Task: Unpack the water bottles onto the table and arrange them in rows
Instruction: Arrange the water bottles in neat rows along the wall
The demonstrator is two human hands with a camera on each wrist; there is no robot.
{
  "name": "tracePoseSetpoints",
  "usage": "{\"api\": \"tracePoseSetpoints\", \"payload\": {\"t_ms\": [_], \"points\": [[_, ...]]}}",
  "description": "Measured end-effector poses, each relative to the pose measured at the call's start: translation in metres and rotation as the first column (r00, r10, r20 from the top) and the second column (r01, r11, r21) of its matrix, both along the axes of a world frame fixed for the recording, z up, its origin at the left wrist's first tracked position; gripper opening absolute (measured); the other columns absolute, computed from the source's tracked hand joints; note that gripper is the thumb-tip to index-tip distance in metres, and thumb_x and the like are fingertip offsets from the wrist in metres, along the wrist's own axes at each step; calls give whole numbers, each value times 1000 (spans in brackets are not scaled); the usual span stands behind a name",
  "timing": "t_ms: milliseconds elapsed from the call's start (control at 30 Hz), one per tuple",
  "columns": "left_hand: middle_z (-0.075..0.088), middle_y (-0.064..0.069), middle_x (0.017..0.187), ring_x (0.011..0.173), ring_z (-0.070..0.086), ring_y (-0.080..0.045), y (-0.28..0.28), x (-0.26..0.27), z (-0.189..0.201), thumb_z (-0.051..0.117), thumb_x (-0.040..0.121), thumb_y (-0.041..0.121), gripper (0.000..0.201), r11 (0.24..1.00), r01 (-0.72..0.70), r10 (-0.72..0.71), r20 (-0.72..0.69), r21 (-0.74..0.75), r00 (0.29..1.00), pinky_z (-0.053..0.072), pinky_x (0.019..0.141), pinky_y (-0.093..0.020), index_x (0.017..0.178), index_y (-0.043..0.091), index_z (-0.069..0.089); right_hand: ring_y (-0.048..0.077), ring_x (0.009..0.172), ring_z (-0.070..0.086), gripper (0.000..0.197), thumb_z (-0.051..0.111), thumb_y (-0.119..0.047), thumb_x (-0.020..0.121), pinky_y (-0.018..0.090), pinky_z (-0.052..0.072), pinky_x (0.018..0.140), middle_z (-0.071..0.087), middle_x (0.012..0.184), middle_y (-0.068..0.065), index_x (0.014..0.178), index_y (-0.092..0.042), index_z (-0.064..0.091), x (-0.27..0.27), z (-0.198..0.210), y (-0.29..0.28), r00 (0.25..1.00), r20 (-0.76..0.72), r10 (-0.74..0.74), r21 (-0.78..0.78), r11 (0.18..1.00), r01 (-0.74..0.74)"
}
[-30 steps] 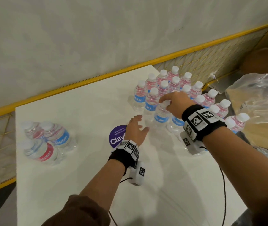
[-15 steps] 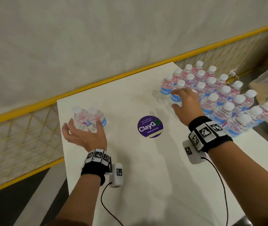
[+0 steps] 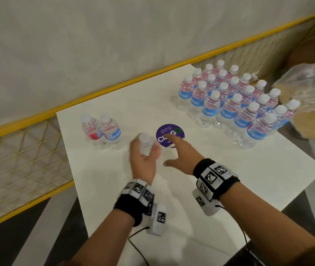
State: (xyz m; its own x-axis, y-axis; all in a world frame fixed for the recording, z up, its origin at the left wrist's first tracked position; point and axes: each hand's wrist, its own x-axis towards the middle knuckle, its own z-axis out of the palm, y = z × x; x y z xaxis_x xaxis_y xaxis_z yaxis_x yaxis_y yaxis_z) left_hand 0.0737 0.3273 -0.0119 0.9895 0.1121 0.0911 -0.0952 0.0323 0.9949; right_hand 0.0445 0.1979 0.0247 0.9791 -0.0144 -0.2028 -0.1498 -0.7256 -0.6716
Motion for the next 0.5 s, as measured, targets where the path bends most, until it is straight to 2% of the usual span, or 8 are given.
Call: {"api": "tracePoseSetpoints", "payload": {"t_ms": [100, 167, 200, 267, 333, 367, 433, 500], "points": [[65, 3, 105, 95, 63, -7, -24, -11, 15, 73, 77, 33, 38, 966, 244, -246, 12, 83, 969, 52, 86, -25, 110, 25, 57, 13, 96, 58, 72, 79, -15, 71, 2, 41, 72, 60, 108, -5, 132, -19, 40, -9, -6, 0, 982, 45, -185, 227, 959, 170], [60, 8, 112, 108, 57, -10, -22, -4, 21, 65, 76, 47, 40, 948, 247, -274, 120, 201, 954, 47, 97, -35, 111, 27, 60, 11, 86, 60, 68, 81, -17, 69, 1, 41, 62, 62, 99, -7, 126, -22, 44, -17, -9, -11, 946, 52, -319, 281, 914, 293], [55, 5, 120, 117, 51, -14, -16, 6, 21, 63, 77, 48, 43, 950, 144, -205, 205, 278, 957, 42, 102, -37, 114, 25, 59, 12, 85, 60, 68, 82, -18, 68, 2, 41, 61, 63, 97, -7, 124, -24, 45, -22, -12, -19, 931, 41, -363, 291, 896, 336], [42, -11, 134, 128, 37, -24, 4, 36, 18, 68, 76, 45, 58, 935, -151, 55, 289, 320, 956, 33, 108, -39, 124, 15, 53, 14, 87, 60, 64, 83, -20, 66, 10, 42, 67, 63, 97, -7, 118, -26, 45, -33, -19, -34, 894, 12, -449, 308, 852, 424], [33, -19, 136, 129, 32, -29, 28, 72, 9, 74, 72, 40, 74, 877, -377, 306, 259, 298, 916, 33, 108, -48, 131, 9, 43, 17, 91, 62, 62, 84, -19, 65, 22, 46, 78, 63, 98, -7, 112, -28, 45, -44, -28, -49, 847, -1, -531, 348, 794, 498], [32, -19, 137, 129, 32, -32, 36, 88, 5, 76, 70, 38, 79, 845, -434, 381, 217, 314, 899, 33, 106, -53, 133, 8, 40, 19, 93, 62, 62, 85, -17, 64, 28, 48, 83, 63, 98, -7, 111, -27, 46, -49, -32, -56, 824, -7, -567, 378, 761, 527], [35, -18, 138, 130, 35, -34, 45, 113, 0, 77, 71, 32, 81, 837, -416, 404, 109, 355, 908, 33, 107, -52, 137, 8, 35, 20, 92, 63, 61, 85, -11, 63, 31, 50, 85, 64, 98, -4, 110, -22, 47, -59, -40, -69, 779, -21, -627, 442, 693, 569], [41, -17, 138, 130, 40, -29, 47, 127, -4, 72, 80, 26, 71, 868, -313, 341, -5, 385, 940, 33, 110, -39, 138, 6, 36, 18, 87, 62, 61, 84, -4, 63, 29, 48, 82, 63, 95, -2, 110, -15, 48, -66, -44, -79, 736, -19, -677, 496, 633, 595]]}}
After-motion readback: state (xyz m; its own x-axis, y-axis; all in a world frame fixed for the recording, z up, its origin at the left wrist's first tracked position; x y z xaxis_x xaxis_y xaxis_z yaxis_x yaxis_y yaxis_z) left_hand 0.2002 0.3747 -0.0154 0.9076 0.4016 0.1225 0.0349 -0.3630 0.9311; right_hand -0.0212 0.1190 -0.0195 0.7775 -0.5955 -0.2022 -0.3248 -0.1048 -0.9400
